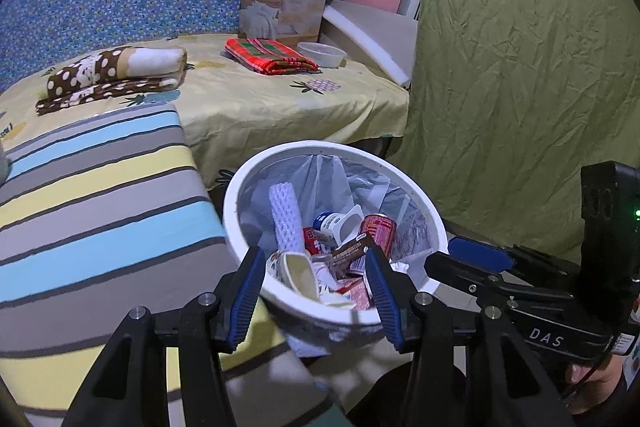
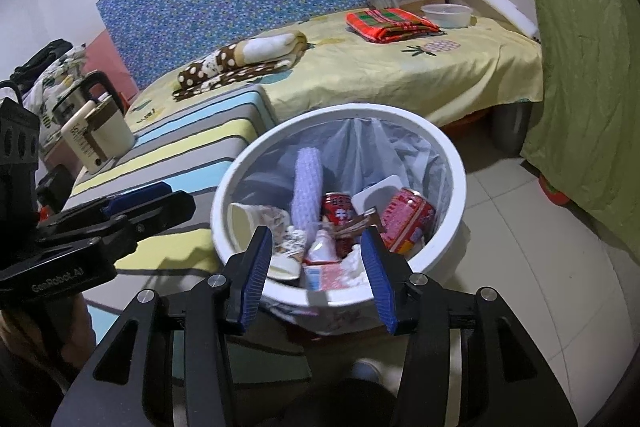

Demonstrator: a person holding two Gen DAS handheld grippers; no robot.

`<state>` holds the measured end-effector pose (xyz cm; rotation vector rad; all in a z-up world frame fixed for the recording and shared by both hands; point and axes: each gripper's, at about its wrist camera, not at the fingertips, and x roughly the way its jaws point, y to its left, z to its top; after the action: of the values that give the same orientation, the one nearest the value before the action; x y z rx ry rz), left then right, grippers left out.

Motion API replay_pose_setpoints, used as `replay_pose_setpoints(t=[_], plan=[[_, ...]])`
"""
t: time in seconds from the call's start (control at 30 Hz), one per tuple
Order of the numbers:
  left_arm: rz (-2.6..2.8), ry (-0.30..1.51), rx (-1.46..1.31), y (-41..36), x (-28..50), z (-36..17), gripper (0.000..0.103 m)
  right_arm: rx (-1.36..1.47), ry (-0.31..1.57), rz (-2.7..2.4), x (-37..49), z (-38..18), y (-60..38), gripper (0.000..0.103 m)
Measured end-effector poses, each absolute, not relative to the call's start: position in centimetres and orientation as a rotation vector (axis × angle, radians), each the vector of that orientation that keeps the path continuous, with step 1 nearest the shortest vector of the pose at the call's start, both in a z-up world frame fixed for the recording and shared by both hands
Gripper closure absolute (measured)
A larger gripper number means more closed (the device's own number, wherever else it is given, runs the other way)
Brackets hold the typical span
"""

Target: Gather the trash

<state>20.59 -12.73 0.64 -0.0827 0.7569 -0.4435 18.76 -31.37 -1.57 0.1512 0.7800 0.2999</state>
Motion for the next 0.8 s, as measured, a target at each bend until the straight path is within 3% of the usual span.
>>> replay_pose_setpoints(t=[0.8], plan=[[-0.252,0.702,-0.088,-7.2,10.8,1.8,0.051,0.051,0.691,0.328,12.1,0.4,-28.0,0.053]])
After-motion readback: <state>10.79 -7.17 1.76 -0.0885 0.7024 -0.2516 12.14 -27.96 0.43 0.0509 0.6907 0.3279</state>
